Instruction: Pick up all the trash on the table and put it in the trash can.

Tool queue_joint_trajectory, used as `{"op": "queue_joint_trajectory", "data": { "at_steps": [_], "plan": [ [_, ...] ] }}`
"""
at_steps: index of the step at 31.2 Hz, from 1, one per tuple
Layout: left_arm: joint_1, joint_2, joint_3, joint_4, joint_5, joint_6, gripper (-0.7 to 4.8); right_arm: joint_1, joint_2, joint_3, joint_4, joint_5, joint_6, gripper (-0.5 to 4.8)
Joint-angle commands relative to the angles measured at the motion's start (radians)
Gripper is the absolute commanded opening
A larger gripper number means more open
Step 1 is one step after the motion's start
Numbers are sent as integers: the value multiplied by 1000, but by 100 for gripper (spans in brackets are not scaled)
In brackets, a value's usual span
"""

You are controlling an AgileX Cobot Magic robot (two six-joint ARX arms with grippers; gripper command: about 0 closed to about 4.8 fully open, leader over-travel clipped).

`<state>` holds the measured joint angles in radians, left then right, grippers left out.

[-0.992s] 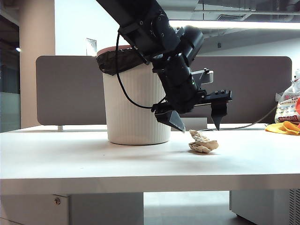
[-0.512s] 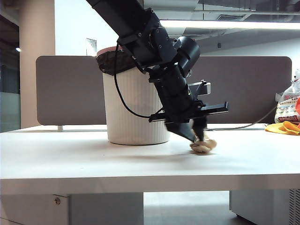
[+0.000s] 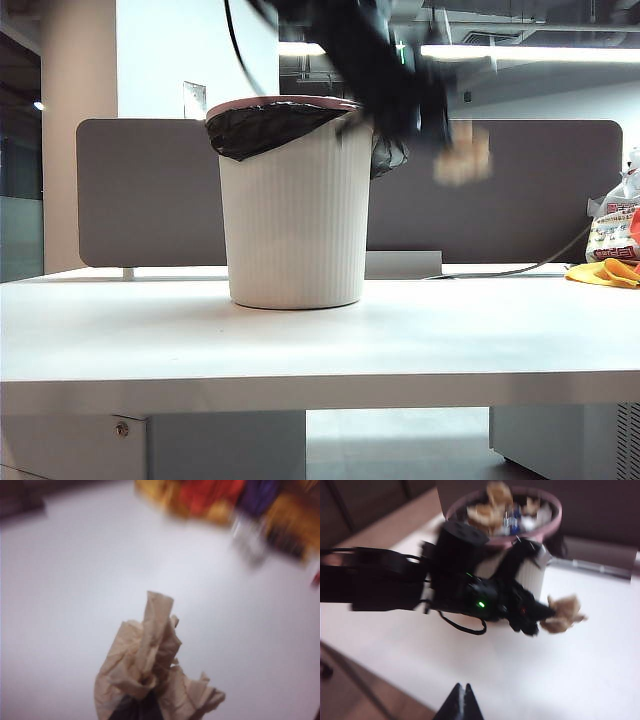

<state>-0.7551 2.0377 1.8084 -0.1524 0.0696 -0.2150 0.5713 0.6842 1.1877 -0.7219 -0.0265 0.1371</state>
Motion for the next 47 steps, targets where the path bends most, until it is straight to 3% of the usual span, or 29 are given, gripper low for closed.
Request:
{"op": "queue_joint_trajectory", "data": {
  "at_steps": [1,6,16,22,23,25,26,27,30,42,47],
  "plan": [
    [0,-93,47,19,0,67,-6,0,-1,6,137,4,1,-5],
    [47,-200,114,15,-28,192,-6,0,55,31,269,-1,-1,-5],
    [299,-229,135,-28,-24,151,-6,1,294,252,303,-114,-59,-5],
    [364,-189,134,-16,2,152,7,1,354,322,311,-136,-59,-5],
    [366,-184,134,-17,4,151,50,1,357,325,309,-136,-58,-5],
    [367,-181,134,-18,2,151,292,1,358,326,304,-135,-58,-5],
    [367,-181,134,-18,-3,153,442,1,358,326,301,-134,-58,-5],
    [367,-181,134,-17,-14,155,479,1,358,326,299,-134,-55,-5],
    [367,-181,134,-17,-78,156,479,1,358,327,297,-134,-34,-5],
    [367,-193,135,-5,-73,154,479,1,357,328,270,-133,-34,-5],
    [367,-275,135,-86,-62,154,479,1,323,328,232,-130,-89,-5]
  ]
}}
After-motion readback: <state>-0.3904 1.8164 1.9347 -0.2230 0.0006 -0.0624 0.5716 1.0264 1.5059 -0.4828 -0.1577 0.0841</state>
